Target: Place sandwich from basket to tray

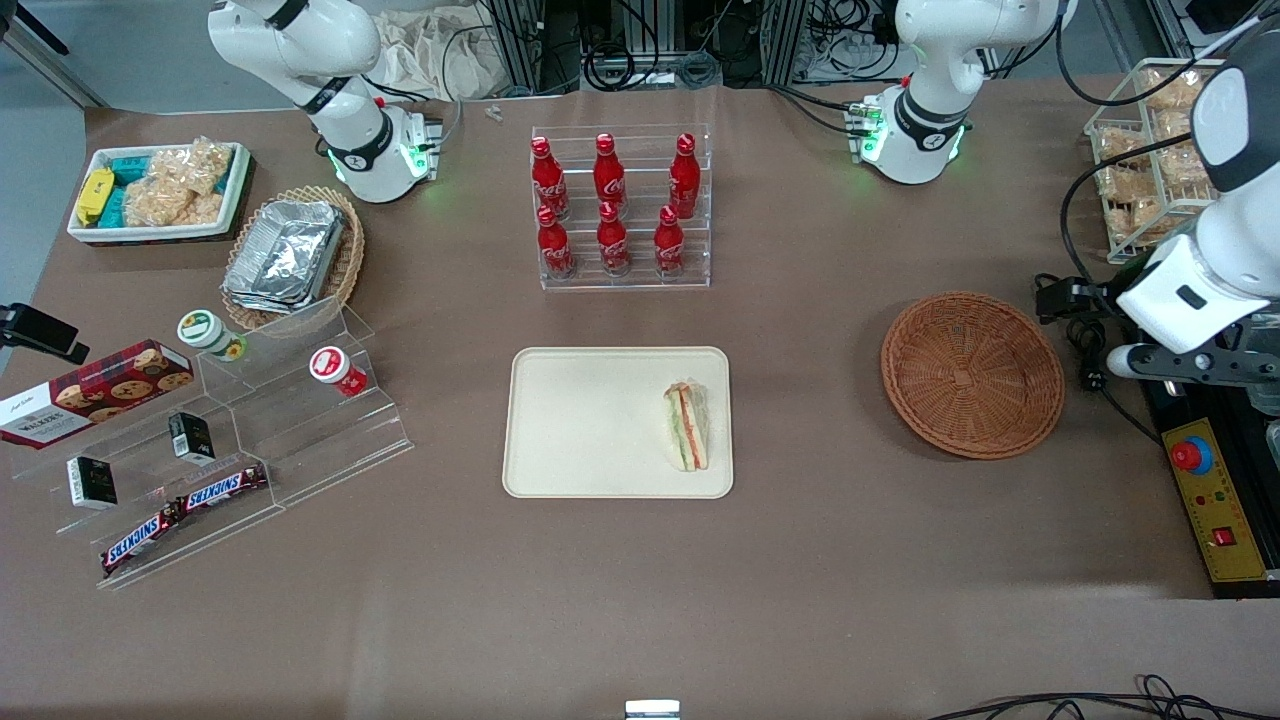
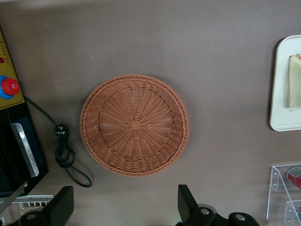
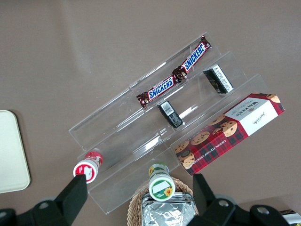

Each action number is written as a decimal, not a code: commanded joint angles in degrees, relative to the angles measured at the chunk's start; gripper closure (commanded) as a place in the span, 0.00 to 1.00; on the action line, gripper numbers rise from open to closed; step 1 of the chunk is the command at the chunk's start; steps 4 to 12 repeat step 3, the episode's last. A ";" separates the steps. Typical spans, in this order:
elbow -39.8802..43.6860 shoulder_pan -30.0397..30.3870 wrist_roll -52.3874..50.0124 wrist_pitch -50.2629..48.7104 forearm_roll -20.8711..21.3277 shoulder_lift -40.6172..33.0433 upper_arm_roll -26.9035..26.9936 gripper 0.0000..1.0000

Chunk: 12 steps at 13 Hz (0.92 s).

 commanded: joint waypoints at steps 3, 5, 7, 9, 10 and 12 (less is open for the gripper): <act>0.74 0.76 4.04 -1.09 3.66 -0.05 -0.59 0.00; 0.74 0.76 4.04 -1.09 3.66 -0.05 -0.59 0.00; 0.74 0.76 4.04 -1.09 3.66 -0.05 -0.59 0.00; 0.74 0.76 4.04 -1.09 3.66 -0.05 -0.59 0.00; 0.74 0.76 4.04 -1.09 3.66 -0.05 -0.59 0.00; 0.74 0.76 4.04 -1.09 3.66 -0.05 -0.59 0.00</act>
